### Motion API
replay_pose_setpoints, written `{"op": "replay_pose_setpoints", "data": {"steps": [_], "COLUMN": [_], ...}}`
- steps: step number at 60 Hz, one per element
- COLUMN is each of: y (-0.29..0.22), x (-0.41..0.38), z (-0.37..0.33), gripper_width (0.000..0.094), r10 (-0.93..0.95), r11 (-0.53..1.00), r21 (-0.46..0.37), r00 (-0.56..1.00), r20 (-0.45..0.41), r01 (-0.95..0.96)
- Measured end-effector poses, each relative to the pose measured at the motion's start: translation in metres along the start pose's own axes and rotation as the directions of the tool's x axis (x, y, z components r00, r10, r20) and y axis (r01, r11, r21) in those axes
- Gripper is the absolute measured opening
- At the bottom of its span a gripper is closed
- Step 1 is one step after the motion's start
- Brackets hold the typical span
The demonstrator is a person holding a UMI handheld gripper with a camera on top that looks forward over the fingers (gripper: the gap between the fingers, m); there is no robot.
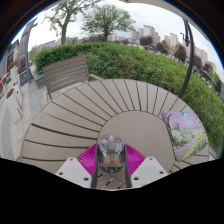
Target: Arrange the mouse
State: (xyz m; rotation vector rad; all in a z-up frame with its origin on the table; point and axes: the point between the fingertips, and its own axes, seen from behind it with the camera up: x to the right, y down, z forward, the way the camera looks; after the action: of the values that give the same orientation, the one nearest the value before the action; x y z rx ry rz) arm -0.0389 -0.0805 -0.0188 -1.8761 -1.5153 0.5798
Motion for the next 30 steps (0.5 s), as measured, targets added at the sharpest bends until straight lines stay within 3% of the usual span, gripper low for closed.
{"op": "replay_pose_setpoints", "data": {"steps": [3, 6, 18, 25, 30], "y": [0.000, -0.005, -0.076, -0.116, -0.117], "x": [-0.008, 0.001, 0.086, 0.186, 0.245], "z": [-0.004, -0.010, -0.062, -0.060, -0.031], "gripper_width": [0.0379, 0.0379, 0.0378, 0.0378, 0.0379], "r10": [0.025, 0.046, 0.112, 0.123, 0.143], "r11": [1.000, 0.999, 0.990, 0.984, 0.984], "r21": [-0.007, -0.017, 0.087, 0.141, 0.120], "r00": [0.999, 0.998, 0.994, 0.990, 0.983], "r20": [0.048, 0.041, 0.008, -0.074, -0.114], "r01": [-0.024, -0.045, -0.112, -0.112, -0.129]}}
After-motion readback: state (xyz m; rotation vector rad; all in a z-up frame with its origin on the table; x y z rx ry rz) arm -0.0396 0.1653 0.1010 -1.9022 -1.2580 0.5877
